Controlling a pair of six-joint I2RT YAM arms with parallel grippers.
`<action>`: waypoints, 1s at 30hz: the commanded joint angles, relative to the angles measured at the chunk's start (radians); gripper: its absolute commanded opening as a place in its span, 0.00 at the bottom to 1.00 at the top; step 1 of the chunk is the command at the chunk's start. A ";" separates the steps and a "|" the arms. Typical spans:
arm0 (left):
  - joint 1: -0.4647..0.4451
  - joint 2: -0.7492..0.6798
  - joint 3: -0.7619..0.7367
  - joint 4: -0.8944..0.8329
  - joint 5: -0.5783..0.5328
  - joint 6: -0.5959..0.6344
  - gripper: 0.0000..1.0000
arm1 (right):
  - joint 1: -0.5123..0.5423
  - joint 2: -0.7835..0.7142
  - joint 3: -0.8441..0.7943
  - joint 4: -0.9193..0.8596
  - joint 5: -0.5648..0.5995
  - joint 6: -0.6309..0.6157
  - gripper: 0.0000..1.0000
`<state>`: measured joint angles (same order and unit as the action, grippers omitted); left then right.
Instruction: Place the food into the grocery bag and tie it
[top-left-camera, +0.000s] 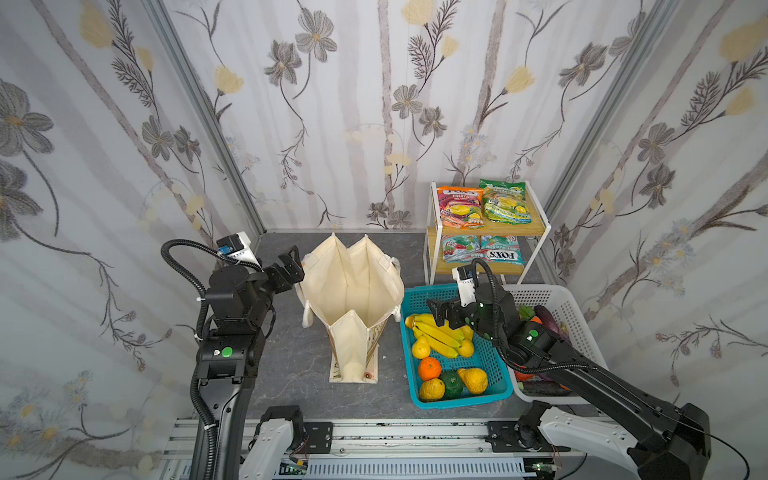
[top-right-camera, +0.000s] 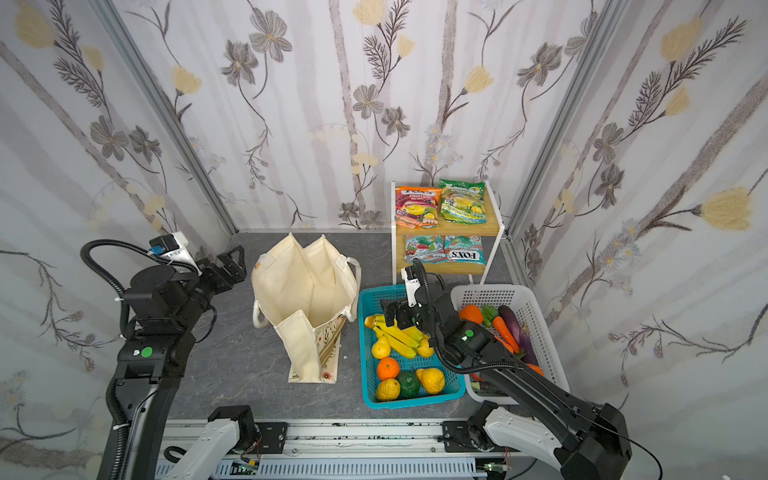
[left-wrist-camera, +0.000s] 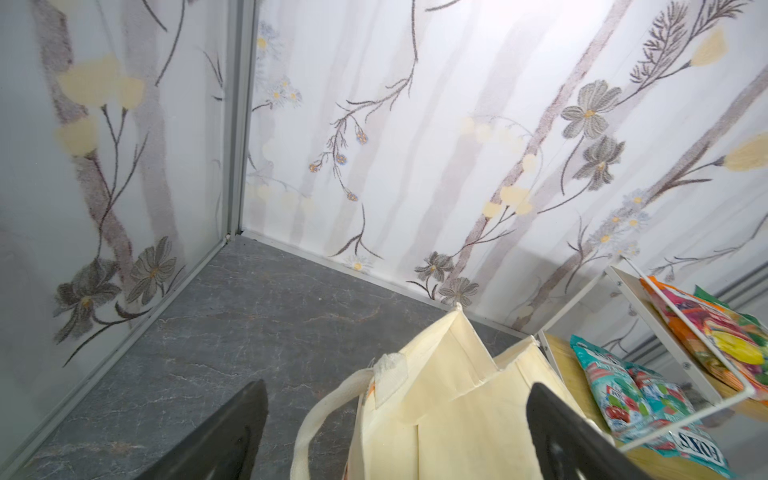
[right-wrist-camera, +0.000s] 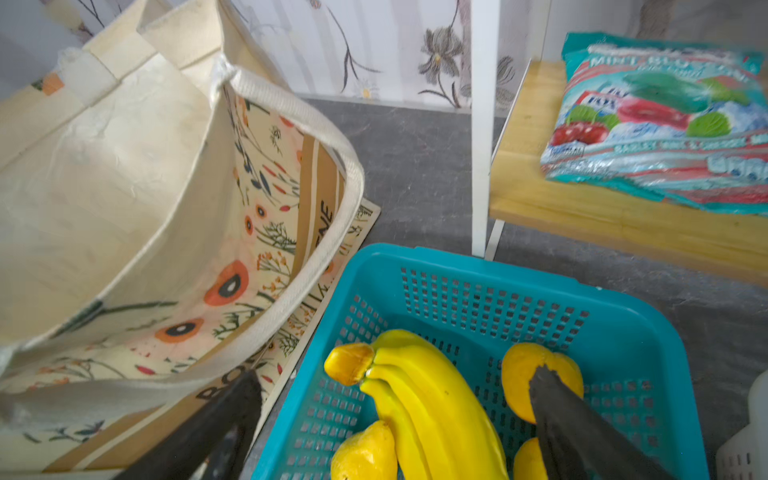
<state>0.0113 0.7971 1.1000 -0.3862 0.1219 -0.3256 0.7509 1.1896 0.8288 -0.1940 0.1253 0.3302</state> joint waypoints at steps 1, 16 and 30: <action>-0.011 -0.011 0.022 -0.124 0.157 -0.017 1.00 | 0.005 0.006 -0.019 -0.064 -0.073 0.066 0.98; -0.149 0.037 0.122 -0.394 -0.014 0.022 1.00 | 0.167 0.074 -0.122 -0.156 -0.087 0.165 0.91; -0.205 0.065 0.182 -0.373 -0.069 0.046 1.00 | -0.095 0.249 0.068 -0.187 -0.102 0.021 0.92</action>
<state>-0.1928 0.8577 1.2629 -0.7818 0.0811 -0.3122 0.6758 1.3922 0.8642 -0.3698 0.0490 0.3985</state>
